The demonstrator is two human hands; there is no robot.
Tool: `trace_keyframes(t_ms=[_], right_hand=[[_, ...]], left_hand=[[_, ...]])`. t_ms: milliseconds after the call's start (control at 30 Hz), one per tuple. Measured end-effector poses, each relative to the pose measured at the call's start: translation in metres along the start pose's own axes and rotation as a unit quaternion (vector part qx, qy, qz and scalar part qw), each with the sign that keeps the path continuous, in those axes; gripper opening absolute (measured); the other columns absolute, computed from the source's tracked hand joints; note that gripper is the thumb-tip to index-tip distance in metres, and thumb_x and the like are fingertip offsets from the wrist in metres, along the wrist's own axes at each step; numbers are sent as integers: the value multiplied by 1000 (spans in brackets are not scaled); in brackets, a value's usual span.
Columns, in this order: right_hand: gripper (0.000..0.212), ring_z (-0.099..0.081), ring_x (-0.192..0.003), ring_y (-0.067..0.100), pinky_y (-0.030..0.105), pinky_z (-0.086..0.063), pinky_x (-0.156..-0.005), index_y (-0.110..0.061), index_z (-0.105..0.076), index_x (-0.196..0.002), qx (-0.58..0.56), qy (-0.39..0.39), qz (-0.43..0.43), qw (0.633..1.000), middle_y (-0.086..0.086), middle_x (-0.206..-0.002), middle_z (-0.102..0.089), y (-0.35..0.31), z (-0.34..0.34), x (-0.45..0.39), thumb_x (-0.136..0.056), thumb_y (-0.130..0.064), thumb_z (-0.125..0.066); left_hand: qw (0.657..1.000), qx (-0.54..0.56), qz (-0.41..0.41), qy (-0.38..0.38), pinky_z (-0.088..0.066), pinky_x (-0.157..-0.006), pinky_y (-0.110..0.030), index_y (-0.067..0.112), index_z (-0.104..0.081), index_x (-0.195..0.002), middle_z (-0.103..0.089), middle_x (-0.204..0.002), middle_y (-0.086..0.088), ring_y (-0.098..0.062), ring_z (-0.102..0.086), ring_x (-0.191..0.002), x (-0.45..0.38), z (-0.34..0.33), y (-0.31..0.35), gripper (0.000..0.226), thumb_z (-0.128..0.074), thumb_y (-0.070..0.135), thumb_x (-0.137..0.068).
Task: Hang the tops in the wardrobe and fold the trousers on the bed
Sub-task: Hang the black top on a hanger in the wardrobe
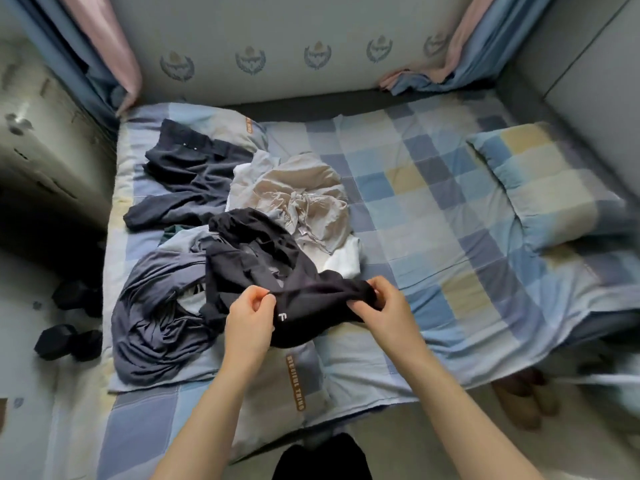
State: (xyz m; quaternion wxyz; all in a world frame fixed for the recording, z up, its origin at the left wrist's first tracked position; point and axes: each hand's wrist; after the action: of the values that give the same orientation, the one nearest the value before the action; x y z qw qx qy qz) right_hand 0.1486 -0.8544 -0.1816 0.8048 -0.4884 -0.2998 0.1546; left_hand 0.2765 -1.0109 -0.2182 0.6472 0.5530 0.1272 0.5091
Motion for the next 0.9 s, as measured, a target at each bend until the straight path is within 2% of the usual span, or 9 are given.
trace_keyframes(t_ms=[133, 233, 333, 433, 567, 667, 767, 833, 900], right_hand=[[31, -62, -104, 6, 24, -49, -93, -17, -67, -117, -27, 6, 6, 1000, -7, -108, -69, -18, 16, 57, -89, -8, -62], [36, -60, -90, -1, 12, -44, -82, -10, -70, -114, -69, -24, 16, 997, -8, -90, -64, -24, 27, 94, -87, 8, -56], [37, -55, -81, 6, 16, -41, -78, -3, -72, -104, -70, -37, 30, 996, 2, -82, -53, -28, 44, 125, -82, 19, -51], [35, -50, -77, -5, 10, -39, -78, -7, -74, -98, -13, -29, 49, 998, -2, -80, -50, -26, 69, 159, -84, 17, -53], [45, -45, -86, 0, 10, -33, -83, -33, -71, -90, 36, -5, 56, 998, -14, -79, -50, -16, 87, 187, -89, 8, -53], [51, -45, -92, 10, 12, -32, -86, -41, -70, -86, 33, 39, 59, 997, -18, -84, -50, -4, 106, 212, -88, 7, -52], [45, -44, -92, 5, 12, -32, -87, -34, -75, -86, 34, 62, 72, 995, -22, -85, -53, 6, 125, 235, -85, 5, -51], [46, -44, -91, 3, 12, -32, -86, -36, -70, -95, 34, 76, 82, 993, -22, -84, -54, 12, 136, 245, -83, 5, -52], [49, -44, -91, 4, 12, -33, -86, -39, -66, -99, 34, 102, 84, 991, -21, -83, -52, 21, 152, 262, -83, 6, -54]], left_hand=[[970, -117, 69, -200, -46, -70, -30, 11, -72, -83, -67, -78, -6, -17, -56, -67, 34, 5, 5, 24, -62, 33, -81], [923, -177, 130, -315, -50, -68, -30, 11, -75, -85, -68, -77, -7, -18, -60, -70, 49, -4, 5, 46, -59, 55, -88], [894, -162, 185, -375, -55, -71, -33, 8, -68, -96, -68, -79, -9, -25, -64, -71, 64, -20, 14, 51, -46, 54, -96], [909, -127, 181, -353, -47, -81, -33, 16, -67, -103, -73, -86, -1, -22, -69, -73, 89, -44, 38, 37, -34, 32, -100], [960, -62, 137, -237, -56, -60, -28, 7, -51, -114, -64, -108, -11, -30, -71, -77, 98, -74, 45, 36, -49, 21, -81], [973, -166, -20, -160, -40, -96, -40, 7, -41, -125, -39, -121, -13, -38, -46, -110, 118, -91, 53, 49, -50, 2, -77], [931, -240, -87, -261, -44, -98, -42, 34, -66, -107, -59, -124, -12, -37, -55, -108, 136, -110, 62, 52, -43, 4, -72], [925, -188, -39, -326, -50, -80, -36, 30, -76, -83, -72, -103, -16, -32, -65, -86, 145, -122, 70, 39, -46, 7, -75], [902, -192, 7, -388, -49, -67, -32, 18, -74, -88, -74, -95, -15, -27, -63, -71, 170, -139, 79, 20, -56, 24, -86]])
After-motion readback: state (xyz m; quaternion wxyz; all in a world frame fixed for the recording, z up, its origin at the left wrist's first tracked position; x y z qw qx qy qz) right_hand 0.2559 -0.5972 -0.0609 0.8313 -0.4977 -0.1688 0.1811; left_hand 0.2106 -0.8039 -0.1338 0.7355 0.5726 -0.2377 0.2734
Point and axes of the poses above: each hand's wrist, its own x-axis away from the middle knuckle, its own z-axis out of the back of the hand, y = z × x
